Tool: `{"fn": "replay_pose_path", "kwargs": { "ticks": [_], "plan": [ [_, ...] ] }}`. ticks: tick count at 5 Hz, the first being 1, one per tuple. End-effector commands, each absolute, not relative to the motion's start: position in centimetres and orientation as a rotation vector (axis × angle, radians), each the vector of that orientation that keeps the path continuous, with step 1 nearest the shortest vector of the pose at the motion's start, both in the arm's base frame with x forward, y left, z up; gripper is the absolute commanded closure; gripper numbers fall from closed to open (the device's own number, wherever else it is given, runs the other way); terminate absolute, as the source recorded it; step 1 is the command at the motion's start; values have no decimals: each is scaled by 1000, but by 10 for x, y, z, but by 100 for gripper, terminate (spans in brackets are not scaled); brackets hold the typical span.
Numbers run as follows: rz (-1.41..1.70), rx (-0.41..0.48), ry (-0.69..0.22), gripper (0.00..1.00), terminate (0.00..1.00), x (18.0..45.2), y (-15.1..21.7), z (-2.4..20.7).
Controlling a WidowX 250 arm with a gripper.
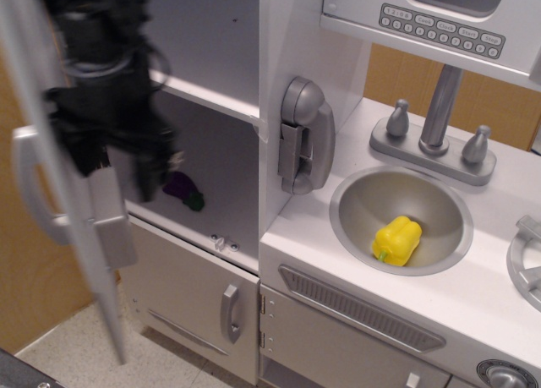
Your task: Open fridge
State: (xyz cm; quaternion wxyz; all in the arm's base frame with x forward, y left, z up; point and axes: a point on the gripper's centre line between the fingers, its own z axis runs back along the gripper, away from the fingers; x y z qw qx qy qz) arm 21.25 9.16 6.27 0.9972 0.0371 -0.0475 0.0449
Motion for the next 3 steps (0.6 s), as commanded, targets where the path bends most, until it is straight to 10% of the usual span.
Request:
{"fn": "replay_pose_path", "kwargs": {
  "ticks": [1,3],
  "plan": [
    [131,173,-124,0,0,198,151,61],
    [231,248,-96,0,0,236,197,57]
  ]
}}
